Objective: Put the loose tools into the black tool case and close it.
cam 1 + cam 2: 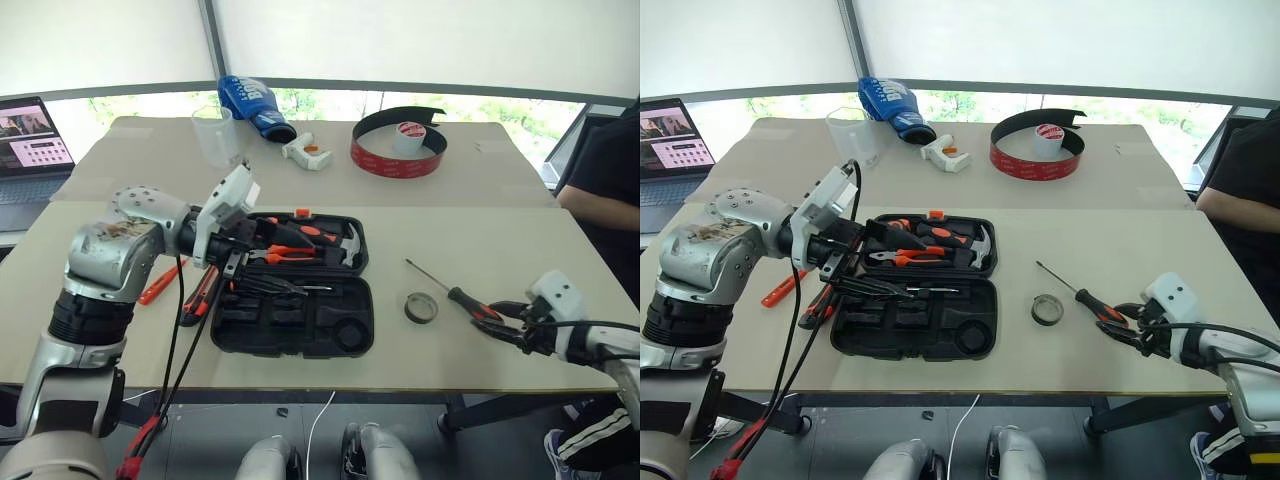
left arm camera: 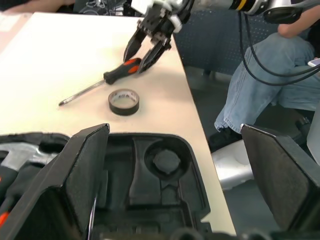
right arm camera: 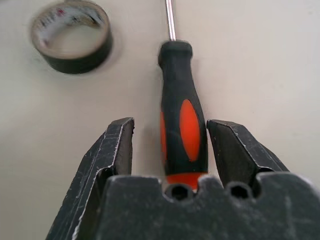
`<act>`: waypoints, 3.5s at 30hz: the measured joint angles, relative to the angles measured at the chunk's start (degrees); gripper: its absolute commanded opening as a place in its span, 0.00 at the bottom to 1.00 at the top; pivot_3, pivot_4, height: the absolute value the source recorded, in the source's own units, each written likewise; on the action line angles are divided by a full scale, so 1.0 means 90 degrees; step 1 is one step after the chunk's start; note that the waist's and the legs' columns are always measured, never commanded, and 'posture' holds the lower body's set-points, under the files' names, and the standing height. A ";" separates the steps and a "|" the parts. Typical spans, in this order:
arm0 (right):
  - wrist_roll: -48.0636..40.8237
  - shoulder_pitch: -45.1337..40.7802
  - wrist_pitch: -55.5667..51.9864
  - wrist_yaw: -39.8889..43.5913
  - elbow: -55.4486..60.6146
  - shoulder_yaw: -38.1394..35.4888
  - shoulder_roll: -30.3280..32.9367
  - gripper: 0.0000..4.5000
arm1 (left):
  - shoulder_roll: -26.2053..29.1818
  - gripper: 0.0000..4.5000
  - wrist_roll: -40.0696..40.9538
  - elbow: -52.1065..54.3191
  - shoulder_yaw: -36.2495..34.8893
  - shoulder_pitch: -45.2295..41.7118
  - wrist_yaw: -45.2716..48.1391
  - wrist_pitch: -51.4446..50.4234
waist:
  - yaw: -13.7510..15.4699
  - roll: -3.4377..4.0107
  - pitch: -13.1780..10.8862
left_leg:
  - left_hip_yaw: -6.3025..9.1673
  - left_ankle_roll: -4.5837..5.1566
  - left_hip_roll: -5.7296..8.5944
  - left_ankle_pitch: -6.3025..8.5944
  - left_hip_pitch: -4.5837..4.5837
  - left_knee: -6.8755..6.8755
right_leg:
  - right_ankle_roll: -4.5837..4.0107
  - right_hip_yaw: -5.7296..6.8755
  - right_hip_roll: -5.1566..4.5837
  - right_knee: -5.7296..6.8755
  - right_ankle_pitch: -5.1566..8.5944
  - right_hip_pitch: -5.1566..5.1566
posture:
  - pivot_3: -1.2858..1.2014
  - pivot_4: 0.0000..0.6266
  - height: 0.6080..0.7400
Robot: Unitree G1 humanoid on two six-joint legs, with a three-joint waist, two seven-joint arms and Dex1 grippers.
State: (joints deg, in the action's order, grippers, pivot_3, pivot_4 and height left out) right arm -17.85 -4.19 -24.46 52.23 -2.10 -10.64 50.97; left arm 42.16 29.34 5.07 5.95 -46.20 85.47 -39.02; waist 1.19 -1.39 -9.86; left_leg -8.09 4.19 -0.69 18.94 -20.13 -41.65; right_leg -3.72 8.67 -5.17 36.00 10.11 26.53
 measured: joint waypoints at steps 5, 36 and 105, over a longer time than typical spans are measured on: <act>0.0140 -0.0172 0.0182 0.0011 -0.0286 0.0106 -0.0111 0.32 | -0.0049 1.00 -0.0001 0.0005 0.0000 0.0008 -0.0113 0.0212 | -0.0023 0.0000 0.0000 | 0.0000 -0.0001 0.0000 0.0000 0.0001 0.0000 | 0.0000 -0.0001 0.0000 0.0000 0.0000 -0.0001 | 0.52 0.24 0.90; 0.0976 -0.3899 0.0476 0.1649 0.0441 0.3637 -0.1475 0.23 | 0.2334 1.00 0.0282 0.1036 -0.1474 0.2885 0.0162 0.0388 | -0.0048 0.0038 -0.0024 | -0.0013 -0.0044 -0.0003 -0.0026 -0.0033 0.0027 | -0.0015 -0.0004 0.0000 0.0006 0.0006 0.0058 | 0.52 0.24 0.90; 0.2570 -0.4383 0.0653 0.1235 -0.0497 0.4384 -0.2920 0.00 | 0.2073 1.00 0.0386 0.0896 -0.1052 0.2500 -0.0583 0.0591 | -0.0227 0.0036 0.0044 | -0.0021 -0.0059 -0.0006 -0.0028 0.0030 0.0052 | -0.0036 -0.0012 0.0010 0.0022 0.0018 0.0024 | 0.52 0.24 0.90</act>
State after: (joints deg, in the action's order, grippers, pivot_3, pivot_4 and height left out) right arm 5.28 -43.63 -18.58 63.35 -6.57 28.82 24.69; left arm 60.81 32.82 13.13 -3.51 -23.70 80.22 -33.70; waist -0.85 -1.07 -9.46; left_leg -8.28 3.66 -0.74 18.70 -19.86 -41.19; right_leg -4.05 8.56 -5.08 36.20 10.27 26.74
